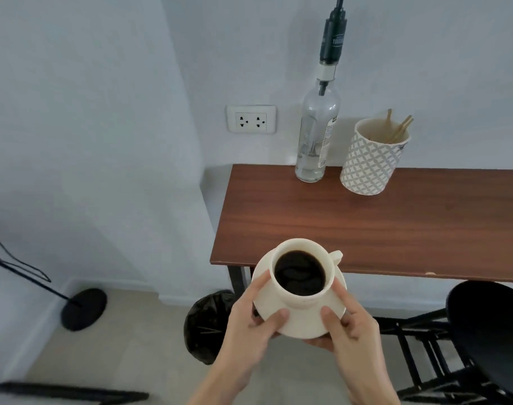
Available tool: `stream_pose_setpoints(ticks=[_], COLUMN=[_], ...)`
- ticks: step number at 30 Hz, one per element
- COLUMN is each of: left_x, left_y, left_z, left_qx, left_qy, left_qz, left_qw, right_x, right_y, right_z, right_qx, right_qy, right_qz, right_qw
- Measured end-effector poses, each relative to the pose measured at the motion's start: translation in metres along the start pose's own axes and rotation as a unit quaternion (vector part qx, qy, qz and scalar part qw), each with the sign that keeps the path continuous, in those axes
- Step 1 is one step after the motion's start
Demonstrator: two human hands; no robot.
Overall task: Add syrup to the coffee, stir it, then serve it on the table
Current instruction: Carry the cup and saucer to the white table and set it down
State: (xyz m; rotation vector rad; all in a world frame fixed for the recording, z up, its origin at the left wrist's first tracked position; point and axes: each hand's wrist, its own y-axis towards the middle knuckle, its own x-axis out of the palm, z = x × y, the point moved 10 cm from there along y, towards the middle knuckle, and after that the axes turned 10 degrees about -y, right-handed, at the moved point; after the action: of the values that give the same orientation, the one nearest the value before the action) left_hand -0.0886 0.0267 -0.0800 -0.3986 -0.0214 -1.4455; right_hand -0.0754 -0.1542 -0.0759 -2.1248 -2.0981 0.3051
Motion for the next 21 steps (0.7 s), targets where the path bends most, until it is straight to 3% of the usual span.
stream_pose_setpoints(ticks=[10, 16, 21], left_x=[-0.096, -0.166, -0.213], left_y=[-0.094, -0.204, -0.32], left_z=[0.02, 0.023, 0.005], left_qx=[0.039, 0.07, 0.084], left_qy=[-0.107, -0.159, -0.175], left_qz=[0.111, 0.171, 0.232], left_qw=[0.987, 0.97, 0.953], right_x=[0.102, 0.178, 0.247], right_y=[-0.056, -0.124, -0.212], right_z=[-0.025, -0.049, -0.043], right_qx=[-0.055, -0.11, -0.067], right_qy=[-0.071, -0.09, -0.094], right_qz=[-0.181, -0.289, -0.433], right_qw=[0.979, 0.947, 0.894])
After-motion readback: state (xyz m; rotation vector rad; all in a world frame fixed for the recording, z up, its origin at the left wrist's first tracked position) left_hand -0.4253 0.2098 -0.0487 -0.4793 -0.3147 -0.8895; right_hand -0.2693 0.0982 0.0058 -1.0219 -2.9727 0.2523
